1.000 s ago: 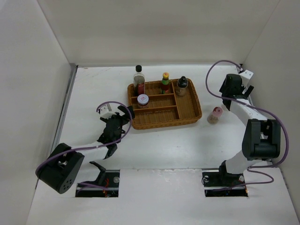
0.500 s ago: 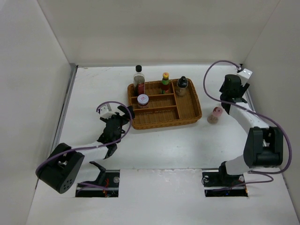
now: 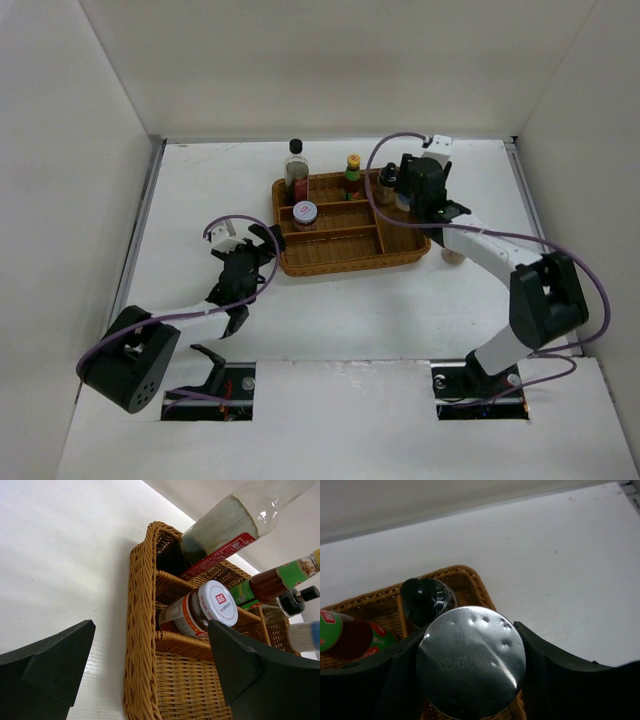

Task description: Organize the condiment bottles

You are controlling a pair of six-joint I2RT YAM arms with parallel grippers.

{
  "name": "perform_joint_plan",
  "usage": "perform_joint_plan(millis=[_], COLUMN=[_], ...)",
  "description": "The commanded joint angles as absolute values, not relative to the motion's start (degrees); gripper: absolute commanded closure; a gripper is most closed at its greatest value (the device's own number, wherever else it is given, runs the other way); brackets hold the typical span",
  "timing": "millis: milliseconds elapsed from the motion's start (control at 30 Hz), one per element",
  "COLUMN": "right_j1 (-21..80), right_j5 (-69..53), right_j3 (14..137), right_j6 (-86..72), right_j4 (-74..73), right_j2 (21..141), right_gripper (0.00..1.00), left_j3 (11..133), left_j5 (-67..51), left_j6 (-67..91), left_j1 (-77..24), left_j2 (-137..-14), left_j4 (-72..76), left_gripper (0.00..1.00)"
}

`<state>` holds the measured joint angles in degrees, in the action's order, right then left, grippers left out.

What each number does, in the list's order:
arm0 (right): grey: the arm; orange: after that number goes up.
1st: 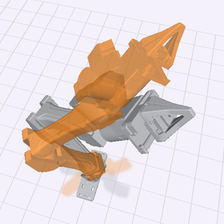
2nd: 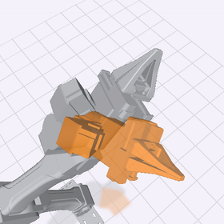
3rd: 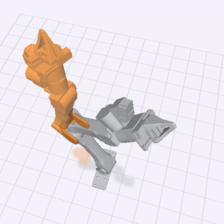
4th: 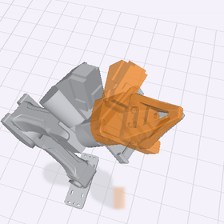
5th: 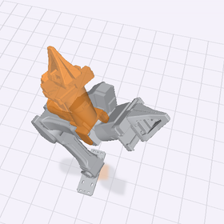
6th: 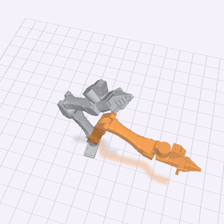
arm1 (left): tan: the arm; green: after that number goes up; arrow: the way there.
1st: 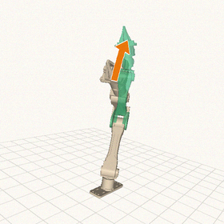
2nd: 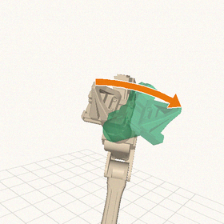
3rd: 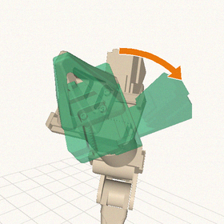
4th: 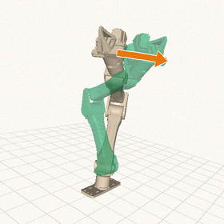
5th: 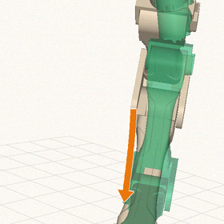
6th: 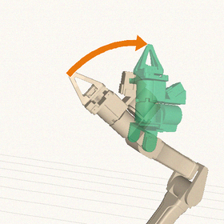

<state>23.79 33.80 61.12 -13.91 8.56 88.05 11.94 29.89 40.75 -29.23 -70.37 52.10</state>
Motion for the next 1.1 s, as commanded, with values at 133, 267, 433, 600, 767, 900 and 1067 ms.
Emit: perform_joint_plan(millis=[133, 267, 433, 600, 767, 900, 1067], right_j1=[25.00, 25.62, 26.76, 27.11, 27.11, 25.80, 21.76], right_j5=[29.80, 29.97, 30.93, 31.38, 32.60, 38.48, 45.69], right_j3=[66.62, 66.36, 65.22, 63.46, 58.37, 49.86, 40.80], right_j6=[-16.35, -16.35, -15.38, -15.20, -16.26, -18.45, -22.93], right_j4=[15.91, 16.61, 16.79, 14.95, 11.26, 9.15, 3.01], right_j2=[94.82, 97.12, 98.88, 94.67, 83.52, 72.71, 64.00], right_gripper=[0.46, 0.44, 0.25, 0.12, 0.09, 0.08, 0.06], left_j3=[11.51, 11.60, 11.78, 11.69, 11.78, 11.69, 11.78], left_j5=[29.45, 29.53, 29.35, 29.27, 29.18, 29.53, 29.09], left_j6=[41.31, 41.22, 41.22, 41.31, 41.40, 41.40, 41.84], left_j1=[-28.52, -28.87, -28.96, -28.60, -28.52, -29.22, -29.57], left_j2=[-68.91, -69.17, -68.91, -69.09, -69.61, -68.90, -69.26], left_j4=[54.49, 54.75, 54.49, 54.32, 54.76, 54.75, 54.67], left_gripper=[0.00, 0.00, 0.00, 0.00, 0.00, 0.00, 0.00])
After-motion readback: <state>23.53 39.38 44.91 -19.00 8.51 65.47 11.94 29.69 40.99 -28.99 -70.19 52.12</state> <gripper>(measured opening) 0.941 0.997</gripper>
